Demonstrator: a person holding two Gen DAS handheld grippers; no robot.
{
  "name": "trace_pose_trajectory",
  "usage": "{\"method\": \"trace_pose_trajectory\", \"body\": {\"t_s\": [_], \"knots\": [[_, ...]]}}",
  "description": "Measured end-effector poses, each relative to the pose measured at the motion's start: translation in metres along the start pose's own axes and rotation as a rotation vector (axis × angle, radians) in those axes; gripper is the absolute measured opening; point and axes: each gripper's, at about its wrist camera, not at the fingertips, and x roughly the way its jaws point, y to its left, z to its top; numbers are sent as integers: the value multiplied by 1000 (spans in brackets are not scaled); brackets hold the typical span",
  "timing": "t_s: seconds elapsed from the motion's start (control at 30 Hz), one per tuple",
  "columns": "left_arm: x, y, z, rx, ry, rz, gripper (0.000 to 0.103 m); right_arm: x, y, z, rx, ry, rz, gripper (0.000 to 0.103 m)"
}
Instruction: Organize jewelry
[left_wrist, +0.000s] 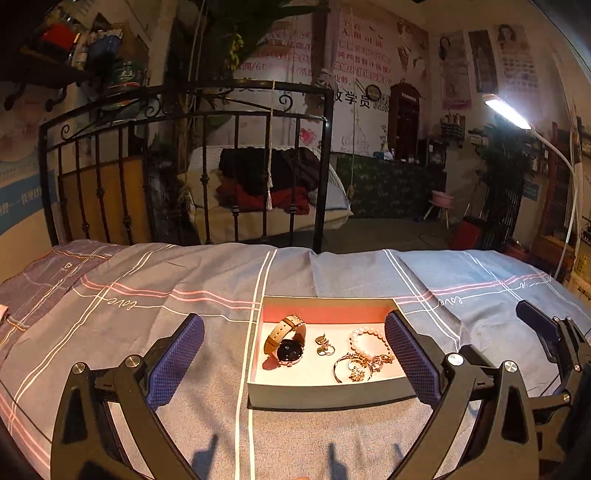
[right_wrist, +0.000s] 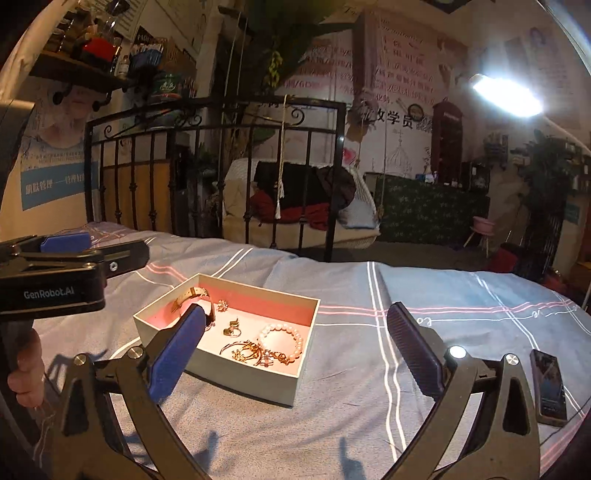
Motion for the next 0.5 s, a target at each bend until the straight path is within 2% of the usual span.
{"method": "trace_pose_trajectory", "body": {"t_s": [0.23, 0.5], "knots": [[-24, 17, -11, -67, -9, -33, 96, -31, -13, 8, 62, -75, 11, 97], [-33, 15, -16, -27, -33, -5, 96, -31, -14, 7, 94, -49, 37, 97]]}}
